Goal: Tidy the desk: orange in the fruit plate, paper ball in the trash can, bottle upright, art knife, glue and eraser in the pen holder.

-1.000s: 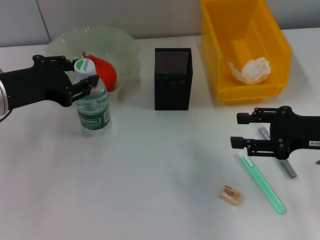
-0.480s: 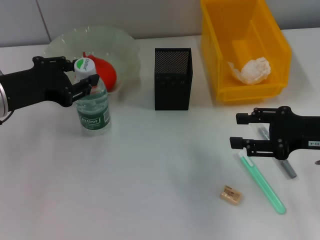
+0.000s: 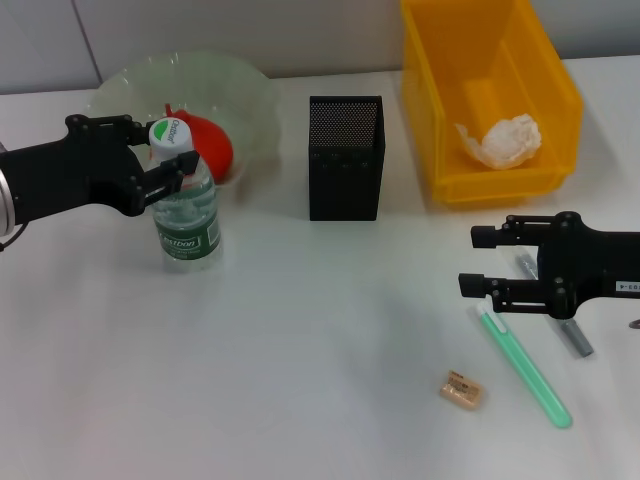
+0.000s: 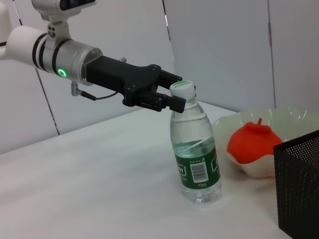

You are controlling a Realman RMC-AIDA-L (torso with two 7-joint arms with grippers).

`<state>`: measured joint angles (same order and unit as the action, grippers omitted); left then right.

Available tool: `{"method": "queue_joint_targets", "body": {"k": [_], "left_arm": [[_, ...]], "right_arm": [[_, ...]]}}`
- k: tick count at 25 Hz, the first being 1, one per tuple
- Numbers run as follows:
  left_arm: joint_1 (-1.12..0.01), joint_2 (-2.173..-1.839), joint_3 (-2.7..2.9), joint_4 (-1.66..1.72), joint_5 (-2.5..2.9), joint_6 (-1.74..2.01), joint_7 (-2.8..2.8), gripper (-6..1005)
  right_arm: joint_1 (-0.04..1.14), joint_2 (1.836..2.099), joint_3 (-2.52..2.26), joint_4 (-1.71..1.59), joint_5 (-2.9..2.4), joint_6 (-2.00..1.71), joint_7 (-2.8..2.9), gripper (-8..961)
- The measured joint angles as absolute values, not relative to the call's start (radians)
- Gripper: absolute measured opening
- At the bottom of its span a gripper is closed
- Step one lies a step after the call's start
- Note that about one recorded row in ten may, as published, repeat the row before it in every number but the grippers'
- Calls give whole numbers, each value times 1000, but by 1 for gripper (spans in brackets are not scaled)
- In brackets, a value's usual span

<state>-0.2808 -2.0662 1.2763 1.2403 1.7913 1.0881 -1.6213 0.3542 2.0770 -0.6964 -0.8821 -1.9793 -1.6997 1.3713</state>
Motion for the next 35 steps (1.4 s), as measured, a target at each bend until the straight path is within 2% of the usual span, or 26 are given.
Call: {"method": "queue_joint_targets", "body": {"k": [9, 14, 35], "left_arm": [[-279, -2067, 1247, 1238, 1773, 1094, -1628, 535], [-278, -2068, 1247, 1238, 1744, 1093, -1624, 798], [-286, -2067, 1240, 1268, 1615, 1142, -1607, 827]], "right_arm": [[354, 2077, -699, -882, -1980, -1700, 1371, 668], [354, 2077, -701, -882, -1981, -1700, 1371, 668], [353, 2077, -694, -869, -1979, -1689, 1370, 668]]}}
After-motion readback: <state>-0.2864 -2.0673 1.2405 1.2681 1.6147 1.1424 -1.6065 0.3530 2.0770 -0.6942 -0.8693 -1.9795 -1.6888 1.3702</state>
